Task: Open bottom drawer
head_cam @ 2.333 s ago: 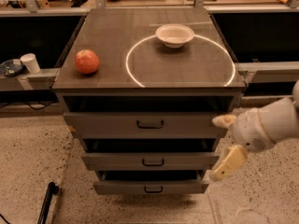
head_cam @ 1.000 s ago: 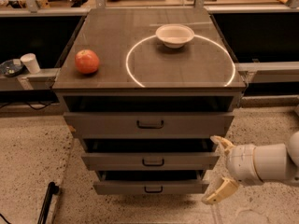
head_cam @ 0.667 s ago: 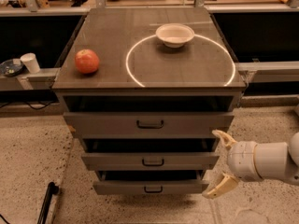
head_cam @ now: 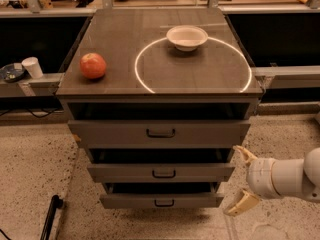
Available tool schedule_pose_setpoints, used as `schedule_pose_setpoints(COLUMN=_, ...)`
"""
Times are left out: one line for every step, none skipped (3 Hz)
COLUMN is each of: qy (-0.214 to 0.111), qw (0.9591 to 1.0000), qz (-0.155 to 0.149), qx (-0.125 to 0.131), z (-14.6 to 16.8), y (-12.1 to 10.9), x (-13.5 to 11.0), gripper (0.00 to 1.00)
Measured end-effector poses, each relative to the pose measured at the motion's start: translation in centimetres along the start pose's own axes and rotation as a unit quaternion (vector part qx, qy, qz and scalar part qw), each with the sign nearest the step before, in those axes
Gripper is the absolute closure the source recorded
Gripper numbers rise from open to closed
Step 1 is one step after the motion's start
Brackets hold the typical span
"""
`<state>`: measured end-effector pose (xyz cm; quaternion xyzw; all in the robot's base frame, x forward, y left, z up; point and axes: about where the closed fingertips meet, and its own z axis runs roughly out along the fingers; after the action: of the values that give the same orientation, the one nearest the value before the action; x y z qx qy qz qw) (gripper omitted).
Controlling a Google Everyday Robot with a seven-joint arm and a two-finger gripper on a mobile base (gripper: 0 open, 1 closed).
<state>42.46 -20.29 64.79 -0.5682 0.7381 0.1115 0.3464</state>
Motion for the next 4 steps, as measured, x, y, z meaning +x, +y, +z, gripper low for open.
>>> schedule_pose_setpoints(qy=0.072, qw=0.9965, qz=-0.041, qx=0.001, z=2.5, y=0.0, x=5.1, gripper=0.0)
schedule_pose_setpoints(qy=0.114, qw=0.9896, qz=-0.086, qx=-0.018, z=3.7, y=0.0, x=6.8, gripper=0.0)
schedule_pose_setpoints(qy=0.125, qw=0.9868, qz=-0.099, qx=-0.026, z=4.0, y=0.0, x=7.2, gripper=0.0)
schedule_pose_setpoints(qy=0.095, qw=0.9888, qz=-0.108, qx=-0.042, z=4.8, y=0.3, x=7.2, gripper=0.0)
